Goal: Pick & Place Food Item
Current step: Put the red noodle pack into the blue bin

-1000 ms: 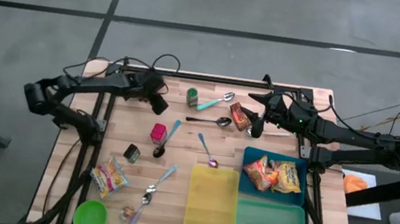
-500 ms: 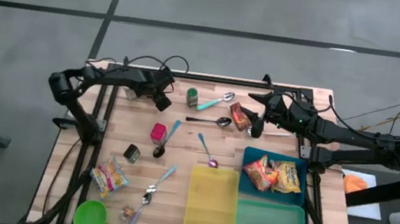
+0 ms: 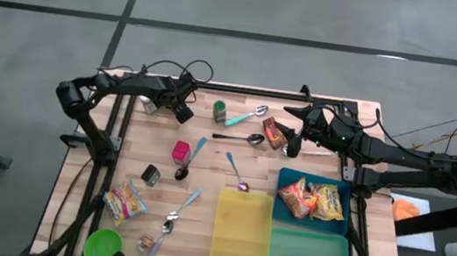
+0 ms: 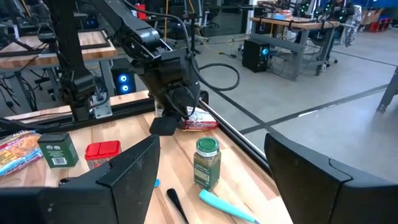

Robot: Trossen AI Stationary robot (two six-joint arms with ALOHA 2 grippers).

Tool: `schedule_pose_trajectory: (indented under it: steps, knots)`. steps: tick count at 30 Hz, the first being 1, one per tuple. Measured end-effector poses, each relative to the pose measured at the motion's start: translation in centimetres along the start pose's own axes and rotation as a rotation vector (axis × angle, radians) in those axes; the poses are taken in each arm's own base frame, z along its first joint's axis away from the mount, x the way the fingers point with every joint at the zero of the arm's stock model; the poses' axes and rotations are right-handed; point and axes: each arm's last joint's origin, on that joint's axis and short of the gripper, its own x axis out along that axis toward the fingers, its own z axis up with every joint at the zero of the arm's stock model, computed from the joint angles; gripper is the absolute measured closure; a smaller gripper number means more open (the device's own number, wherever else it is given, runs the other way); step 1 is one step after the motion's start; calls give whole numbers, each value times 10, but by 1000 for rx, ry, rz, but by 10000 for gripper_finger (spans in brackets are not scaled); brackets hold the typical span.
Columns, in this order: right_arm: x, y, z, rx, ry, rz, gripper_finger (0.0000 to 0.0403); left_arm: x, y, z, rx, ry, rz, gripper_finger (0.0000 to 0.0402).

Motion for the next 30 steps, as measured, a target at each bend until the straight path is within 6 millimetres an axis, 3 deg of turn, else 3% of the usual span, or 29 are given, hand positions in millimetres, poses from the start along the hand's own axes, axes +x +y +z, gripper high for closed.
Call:
schedule_pose_trajectory:
  steps: [8, 21, 30]
  knots:
    - [0, 0, 0, -1, 0, 0, 116, 11, -5, -13, 2, -7, -50, 253]
    - [0, 0, 0, -2, 0, 0, 116, 12, -6, -13, 1, -13, -59, 394]
    - [0, 0, 0, -2, 0, 0, 116, 10, -9, -10, -4, -27, -131, 400]
